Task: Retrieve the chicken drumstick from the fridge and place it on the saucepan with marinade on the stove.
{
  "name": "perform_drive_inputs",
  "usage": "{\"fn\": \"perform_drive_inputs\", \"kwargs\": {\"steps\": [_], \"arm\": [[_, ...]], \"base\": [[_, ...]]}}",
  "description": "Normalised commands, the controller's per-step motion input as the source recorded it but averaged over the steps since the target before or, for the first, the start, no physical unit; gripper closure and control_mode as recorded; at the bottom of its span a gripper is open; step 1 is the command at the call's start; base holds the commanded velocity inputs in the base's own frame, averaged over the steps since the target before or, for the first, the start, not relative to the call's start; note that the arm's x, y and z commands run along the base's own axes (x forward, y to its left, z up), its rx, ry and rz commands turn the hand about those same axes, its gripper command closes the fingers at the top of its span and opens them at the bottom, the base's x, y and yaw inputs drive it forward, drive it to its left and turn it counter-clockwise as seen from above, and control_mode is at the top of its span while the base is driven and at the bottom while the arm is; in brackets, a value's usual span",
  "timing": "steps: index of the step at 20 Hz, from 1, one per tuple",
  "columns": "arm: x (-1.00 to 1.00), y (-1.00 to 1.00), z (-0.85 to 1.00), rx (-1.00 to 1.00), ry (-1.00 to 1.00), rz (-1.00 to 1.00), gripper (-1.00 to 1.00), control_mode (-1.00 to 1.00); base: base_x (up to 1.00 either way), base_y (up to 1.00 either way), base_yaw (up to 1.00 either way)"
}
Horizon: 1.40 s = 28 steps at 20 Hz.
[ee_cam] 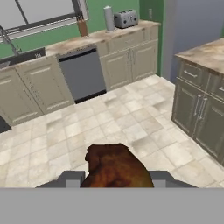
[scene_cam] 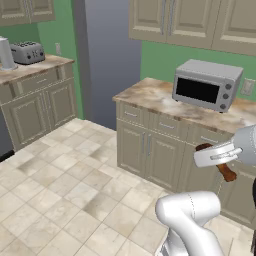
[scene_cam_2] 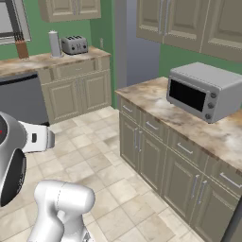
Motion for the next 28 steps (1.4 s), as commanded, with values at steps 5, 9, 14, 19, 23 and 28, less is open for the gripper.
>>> {"fn": "perform_drive_inputs", "kwargs": {"steps": [5, 9, 14, 19, 23, 28], "arm": [[0.00, 0.00, 0.00, 0.00, 0.00, 0.00, 1.00, 1.00], [0.00, 0.00, 0.00, 0.00, 0.00, 0.00, 1.00, 1.00], [0.00, 0.00, 0.00, 0.00, 0.00, 0.00, 1.00, 1.00], [0.00, 0.00, 0.00, 0.00, 0.00, 0.00, 1.00, 1.00], [0.00, 0.00, 0.00, 0.00, 0.00, 0.00, 1.00, 1.00], [0.00, 0.00, 0.00, 0.00, 0.00, 0.00, 1.00, 1.00]], "base": [[0.03, 0.07, 0.35], [0.05, 0.11, 0.34], [0.09, 0.12, 0.34], [0.14, 0.14, 0.34], [0.15, 0.13, 0.34], [0.16, 0.11, 0.35]]}}
